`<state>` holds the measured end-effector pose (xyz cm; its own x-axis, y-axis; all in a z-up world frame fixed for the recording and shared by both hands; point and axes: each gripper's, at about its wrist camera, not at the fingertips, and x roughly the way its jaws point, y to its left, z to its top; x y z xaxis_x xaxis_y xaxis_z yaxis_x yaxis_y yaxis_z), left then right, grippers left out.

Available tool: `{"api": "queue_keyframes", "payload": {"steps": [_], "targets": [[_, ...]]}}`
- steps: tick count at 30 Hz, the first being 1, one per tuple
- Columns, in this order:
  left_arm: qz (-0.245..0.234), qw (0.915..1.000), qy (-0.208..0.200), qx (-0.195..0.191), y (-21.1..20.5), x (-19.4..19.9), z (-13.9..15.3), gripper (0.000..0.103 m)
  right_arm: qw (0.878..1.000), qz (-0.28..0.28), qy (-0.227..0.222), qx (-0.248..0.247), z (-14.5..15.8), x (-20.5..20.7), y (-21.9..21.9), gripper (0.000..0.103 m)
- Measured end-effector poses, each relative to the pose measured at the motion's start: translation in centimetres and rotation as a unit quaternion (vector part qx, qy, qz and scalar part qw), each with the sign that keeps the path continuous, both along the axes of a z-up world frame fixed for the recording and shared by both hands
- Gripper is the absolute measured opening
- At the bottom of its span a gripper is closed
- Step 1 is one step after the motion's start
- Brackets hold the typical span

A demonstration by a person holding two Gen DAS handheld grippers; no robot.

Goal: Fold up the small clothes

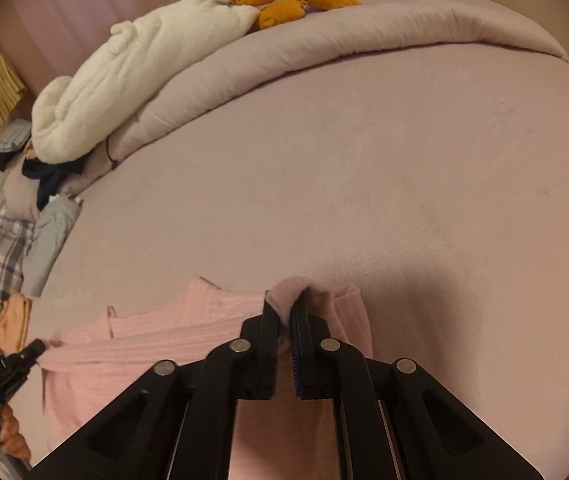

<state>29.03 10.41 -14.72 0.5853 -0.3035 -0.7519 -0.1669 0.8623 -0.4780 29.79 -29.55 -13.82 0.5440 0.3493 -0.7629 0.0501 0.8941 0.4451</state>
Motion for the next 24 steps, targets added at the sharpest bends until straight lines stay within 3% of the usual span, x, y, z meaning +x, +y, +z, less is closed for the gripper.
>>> {"api": "queue_keyframes", "payload": {"steps": [2, 4, 6, 8, 10, 18, 20, 24], "targets": [[0.009, 0.9998, -0.011, 0.011, 0.2, -0.1, 0.2, 0.027, 1.0, -0.001, -0.002, 0.0, 0.0, 0.0, -0.2, 0.006], [0.013, 0.9995, -0.021, 0.022, 0.3, -0.1, 0.5, 0.04, 1.0, -0.005, -0.004, 0.007, 0.1, 0.2, -0.5, 0.006], [0.011, 0.9991, -0.025, 0.032, 0.4, -0.2, 0.8, 0.049, 1.0, -0.008, -0.008, 0.013, 0.3, 0.3, -0.8, 0.013], [0.01, 0.9985, -0.034, 0.042, 0.4, -0.2, 1.0, 0.052, 1.0, -0.017, -0.019, 0.011, 0.8, 0.3, -1.1, 0.036], [0.013, 0.9982, -0.037, 0.045, 0.5, -0.4, 1.4, 0.059, 0.999, -0.032, -0.029, 0.001, 1.4, 0.3, -1.5, 0.05], [0.019, 0.9979, -0.043, 0.044, 1.2, -3.6, 2.9, 0.089, 0.998, -0.051, -0.035, -0.032, 3.3, -1.9, -2.5, 0.051], [0.013, 0.9981, -0.04, 0.045, 1.0, -5.0, 2.8, 0.091, 0.997, -0.05, -0.037, -0.045, 3.8, -3.1, -2.4, 0.057], [-0.007, 0.9989, -0.015, 0.044, 0.2, -8.1, 1.8, 0.091, 0.996, -0.051, -0.041, -0.059, 4.6, -5.8, -2.1, 0.06]]}}
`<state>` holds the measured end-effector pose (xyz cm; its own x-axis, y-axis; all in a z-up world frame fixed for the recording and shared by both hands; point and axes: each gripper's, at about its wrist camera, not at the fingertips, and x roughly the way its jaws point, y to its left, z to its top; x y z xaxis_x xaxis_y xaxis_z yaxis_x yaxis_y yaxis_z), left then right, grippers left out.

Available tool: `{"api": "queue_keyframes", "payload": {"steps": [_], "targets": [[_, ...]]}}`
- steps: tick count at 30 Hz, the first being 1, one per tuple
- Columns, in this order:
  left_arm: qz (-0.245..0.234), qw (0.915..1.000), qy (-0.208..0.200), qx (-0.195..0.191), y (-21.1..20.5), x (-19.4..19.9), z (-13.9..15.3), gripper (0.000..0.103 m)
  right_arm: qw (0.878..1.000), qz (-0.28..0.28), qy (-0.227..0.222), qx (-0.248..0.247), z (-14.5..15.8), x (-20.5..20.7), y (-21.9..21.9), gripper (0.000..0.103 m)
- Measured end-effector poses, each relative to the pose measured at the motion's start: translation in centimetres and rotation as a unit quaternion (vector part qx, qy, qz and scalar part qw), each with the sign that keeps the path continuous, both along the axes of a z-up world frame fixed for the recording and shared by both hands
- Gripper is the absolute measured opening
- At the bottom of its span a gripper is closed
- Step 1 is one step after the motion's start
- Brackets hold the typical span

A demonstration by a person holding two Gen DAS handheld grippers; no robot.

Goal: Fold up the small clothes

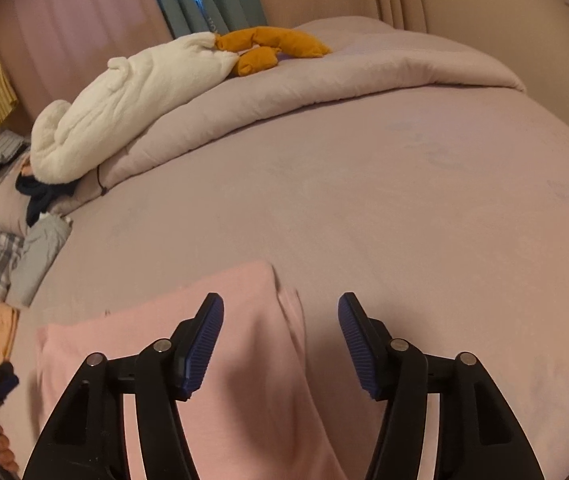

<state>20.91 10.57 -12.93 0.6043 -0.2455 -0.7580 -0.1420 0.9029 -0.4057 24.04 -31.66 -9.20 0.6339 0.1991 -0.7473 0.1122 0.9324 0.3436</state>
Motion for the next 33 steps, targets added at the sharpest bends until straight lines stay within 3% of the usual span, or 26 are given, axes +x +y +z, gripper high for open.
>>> {"api": "queue_keyframes", "payload": {"steps": [5, 8, 12, 16, 23, 29, 33], "targets": [[-0.002, 1.0, 0.007, 0.006, -0.8, -4.1, -0.5, 0.091, 1.0, 0.0, -0.013, 0.002, 1.2, -3.0, 0.2, 0.073], [-0.005, 0.9999, 0.01, -0.002, -1.1, -6.4, -0.4, 0.091, 1.0, 0.001, -0.02, 0.005, 1.9, -4.7, 0.5, 0.074], [0.0, 0.9999, -0.014, -0.004, -1.4, -9.3, 0.8, 0.095, 0.999, 0.0, -0.038, 0.008, 3.0, -7.1, 0.8, 0.081], [0.015, 0.9991, -0.037, -0.015, -1.5, -11.7, 1.3, 0.102, 0.999, 0.002, -0.047, 0.021, 3.0, -9.5, 1.2, 0.094], [0.005, 0.9991, -0.014, -0.04, -2.2, -12.7, -1.5, 0.102, 0.996, -0.025, -0.014, 0.079, -1.0, -12.2, 1.1, 0.094], [-0.003, 0.9976, 0.024, -0.064, -2.9, -12.1, -4.1, 0.101, 0.997, -0.025, 0.043, 0.057, -5.2, -12.2, 1.8, 0.094], [-0.01, 0.9973, 0.012, -0.071, -3.6, -11.3, -4.3, 0.101, 0.995, -0.019, 0.033, 0.091, -5.8, -11.5, 1.5, 0.094]]}}
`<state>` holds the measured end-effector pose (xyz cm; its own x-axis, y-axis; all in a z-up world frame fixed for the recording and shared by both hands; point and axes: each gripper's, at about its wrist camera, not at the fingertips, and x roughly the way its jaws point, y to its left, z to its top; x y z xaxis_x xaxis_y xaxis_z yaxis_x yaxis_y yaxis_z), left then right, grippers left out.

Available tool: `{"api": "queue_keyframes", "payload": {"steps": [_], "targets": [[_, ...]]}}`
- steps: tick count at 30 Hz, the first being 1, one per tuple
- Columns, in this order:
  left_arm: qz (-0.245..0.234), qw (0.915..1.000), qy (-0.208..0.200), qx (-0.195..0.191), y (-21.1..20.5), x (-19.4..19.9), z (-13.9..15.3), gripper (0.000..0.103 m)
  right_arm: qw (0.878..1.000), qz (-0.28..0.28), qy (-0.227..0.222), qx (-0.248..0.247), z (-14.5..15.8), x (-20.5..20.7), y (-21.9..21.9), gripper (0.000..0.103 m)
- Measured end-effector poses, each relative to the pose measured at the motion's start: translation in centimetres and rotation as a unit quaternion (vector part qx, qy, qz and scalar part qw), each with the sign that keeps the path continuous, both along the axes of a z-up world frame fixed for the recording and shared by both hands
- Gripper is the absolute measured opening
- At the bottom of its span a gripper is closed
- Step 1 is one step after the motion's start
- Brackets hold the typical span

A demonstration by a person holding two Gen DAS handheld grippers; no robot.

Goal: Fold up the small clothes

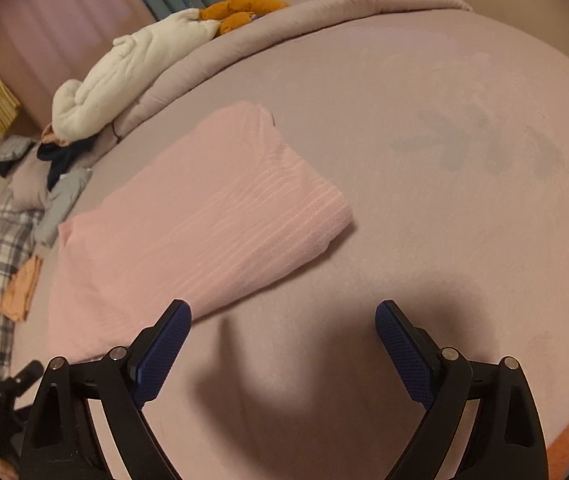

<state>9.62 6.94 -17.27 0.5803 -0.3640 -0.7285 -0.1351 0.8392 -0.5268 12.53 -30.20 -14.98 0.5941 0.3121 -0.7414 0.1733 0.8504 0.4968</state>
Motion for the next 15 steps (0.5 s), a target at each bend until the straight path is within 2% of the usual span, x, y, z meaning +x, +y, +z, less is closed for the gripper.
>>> {"api": "queue_keyframes", "payload": {"steps": [4, 6, 7, 9, 10, 11, 12, 13, 14, 15], "targets": [[-0.003, 0.9991, -0.006, -0.041, -0.4, 1.6, -0.7, 0.095, 0.997, -0.008, -0.016, 0.07, -0.7, 1.7, -0.5, 0.091], [-0.005, 0.9992, -0.01, -0.039, -0.8, 2.4, -0.6, 0.084, 0.996, -0.02, -0.022, 0.089, -0.9, 2.7, -0.5, 0.082], [-0.004, 0.9992, -0.011, -0.037, -1.0, 2.7, -0.6, 0.079, 0.995, -0.024, -0.024, 0.097, -1.0, 3.1, -0.3, 0.074], [-0.001, 0.9994, -0.011, -0.032, -1.3, 3.6, -0.6, 0.055, 0.993, -0.027, -0.024, 0.109, -1.1, 3.6, -0.2, 0.064], [0.001, 0.9995, -0.009, -0.03, -1.2, 3.9, -0.7, 0.046, 0.992, -0.03, -0.024, 0.121, -1.2, 4.3, 0.0, 0.057], [0.004, 0.9995, -0.005, -0.03, -1.2, 4.2, -0.8, 0.025, 0.991, -0.03, -0.022, 0.129, -1.4, 4.3, 0.0, 0.046], [0.003, 0.9992, 0.001, -0.039, -1.1, 4.5, -1.1, 0.015, 0.99, -0.027, -0.018, 0.136, -1.6, 4.6, 0.1, 0.04], [0.006, 0.9988, 0.007, -0.048, -1.0, 4.6, -1.2, 0.015, 0.991, -0.026, -0.013, 0.132, -1.6, 4.9, 0.3, 0.025], [0.012, 0.9986, 0.011, -0.05, -1.0, 4.5, -1.1, 0.012, 0.992, -0.028, -0.011, 0.125, -1.5, 4.8, 0.3, 0.018], [0.011, 0.9989, 0.011, -0.043, -1.0, 4.3, -0.9, 0.011, 0.993, -0.029, -0.015, 0.118, -1.2, 4.7, 0.4, 0.016]]}}
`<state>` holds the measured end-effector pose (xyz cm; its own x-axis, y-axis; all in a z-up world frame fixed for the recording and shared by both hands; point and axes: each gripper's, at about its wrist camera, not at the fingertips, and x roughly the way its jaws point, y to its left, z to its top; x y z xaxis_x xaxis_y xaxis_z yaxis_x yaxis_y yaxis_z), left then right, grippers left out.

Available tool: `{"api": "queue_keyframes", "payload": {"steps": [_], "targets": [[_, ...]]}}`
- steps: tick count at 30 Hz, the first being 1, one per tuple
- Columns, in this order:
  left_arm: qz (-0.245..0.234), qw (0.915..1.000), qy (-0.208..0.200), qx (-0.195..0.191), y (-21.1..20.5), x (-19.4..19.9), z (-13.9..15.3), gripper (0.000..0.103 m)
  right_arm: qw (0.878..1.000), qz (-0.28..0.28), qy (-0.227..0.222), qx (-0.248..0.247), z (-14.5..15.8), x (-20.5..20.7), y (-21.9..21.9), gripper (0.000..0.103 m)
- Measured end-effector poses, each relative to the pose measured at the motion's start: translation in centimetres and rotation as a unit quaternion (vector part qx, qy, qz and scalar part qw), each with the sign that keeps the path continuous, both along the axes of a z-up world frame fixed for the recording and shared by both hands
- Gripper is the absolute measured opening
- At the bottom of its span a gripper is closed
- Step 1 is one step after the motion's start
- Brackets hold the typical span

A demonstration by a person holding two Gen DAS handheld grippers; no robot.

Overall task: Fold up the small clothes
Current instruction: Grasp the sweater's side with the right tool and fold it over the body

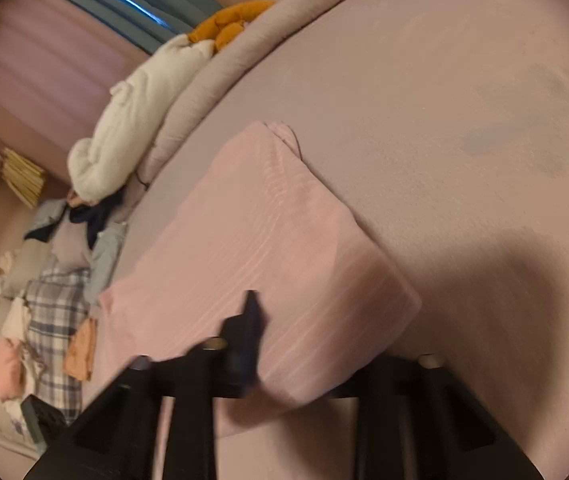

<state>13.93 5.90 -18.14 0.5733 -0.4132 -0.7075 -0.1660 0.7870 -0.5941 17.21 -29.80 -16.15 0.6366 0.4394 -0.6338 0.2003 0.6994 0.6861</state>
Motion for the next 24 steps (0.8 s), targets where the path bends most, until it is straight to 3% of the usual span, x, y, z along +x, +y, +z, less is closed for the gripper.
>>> {"api": "queue_keyframes", "payload": {"steps": [4, 8, 13, 19, 24], "targets": [[-0.015, 0.999, -0.012, 0.04, -0.5, -1.6, 1.9, 0.01, 1.0, -0.005, -0.028, -0.01, 1.6, -1.5, -0.4, 0.009], [-0.027, 0.999, -0.007, 0.034, -1.1, -3.8, 2.8, 0.01, 0.999, -0.007, -0.045, -0.021, 3.5, -2.8, -0.8, 0.008], [-0.053, 0.9975, 0.002, 0.045, -3.0, -7.4, 3.5, 0.011, 0.995, -0.005, -0.067, -0.074, 5.4, -5.7, -1.3, 0.008], [-0.076, 0.9951, 0.022, 0.059, -4.4, -10.0, 2.9, 0.013, 0.992, -0.004, -0.071, -0.106, 6.6, -8.1, -1.8, 0.008], [-0.083, 0.9922, 0.044, 0.081, -4.7, -10.3, 1.9, 0.016, 0.985, 0.007, -0.071, -0.156, 7.0, -7.3, -0.2, 0.008]]}}
